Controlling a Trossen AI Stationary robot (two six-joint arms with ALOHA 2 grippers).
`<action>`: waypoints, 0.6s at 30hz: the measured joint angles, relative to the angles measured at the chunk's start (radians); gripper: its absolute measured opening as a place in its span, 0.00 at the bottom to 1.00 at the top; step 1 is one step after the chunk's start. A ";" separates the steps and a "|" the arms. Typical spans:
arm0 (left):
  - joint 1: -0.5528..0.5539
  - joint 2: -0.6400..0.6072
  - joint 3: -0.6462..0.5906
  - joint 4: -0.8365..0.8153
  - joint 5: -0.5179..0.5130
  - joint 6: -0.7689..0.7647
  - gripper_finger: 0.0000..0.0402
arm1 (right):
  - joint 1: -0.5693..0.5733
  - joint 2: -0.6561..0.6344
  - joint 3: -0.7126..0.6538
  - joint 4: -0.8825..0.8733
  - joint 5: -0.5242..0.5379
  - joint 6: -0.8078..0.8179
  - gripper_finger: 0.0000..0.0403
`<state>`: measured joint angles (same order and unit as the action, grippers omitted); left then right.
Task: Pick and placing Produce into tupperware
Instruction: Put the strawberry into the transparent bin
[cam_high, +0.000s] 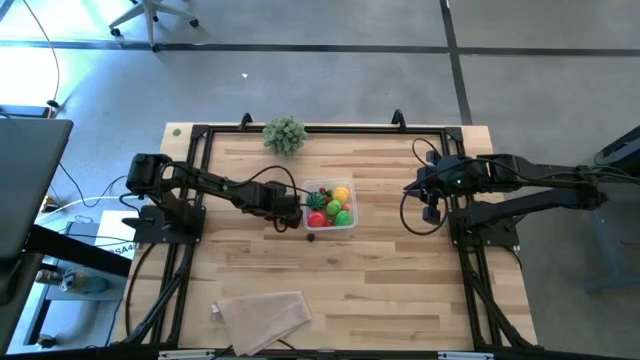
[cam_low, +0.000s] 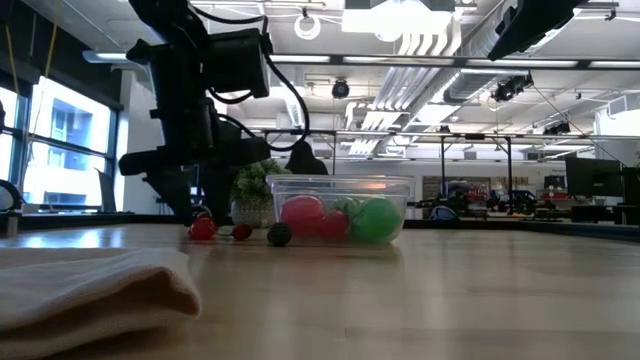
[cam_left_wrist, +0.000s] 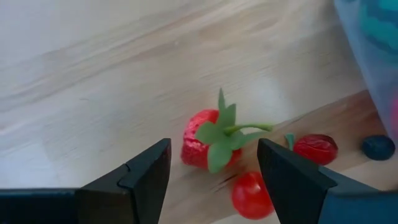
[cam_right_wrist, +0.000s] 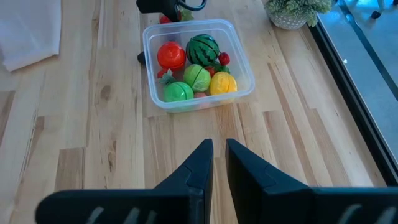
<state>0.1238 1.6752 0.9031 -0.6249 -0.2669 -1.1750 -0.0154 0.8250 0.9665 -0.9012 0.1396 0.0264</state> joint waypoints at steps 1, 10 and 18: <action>0.000 0.000 0.000 -0.001 -0.004 0.000 0.57 | 0.000 0.000 0.000 0.000 0.000 0.000 0.09; 0.000 0.010 0.001 0.001 -0.014 0.016 0.57 | 0.000 0.000 0.000 0.000 0.000 0.000 0.09; 0.000 0.029 0.001 0.013 -0.019 0.027 0.57 | 0.000 0.000 0.000 0.000 0.000 0.000 0.09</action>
<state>0.1238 1.7042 0.9039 -0.6118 -0.2864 -1.1479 -0.0151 0.8253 0.9665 -0.9014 0.1395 0.0262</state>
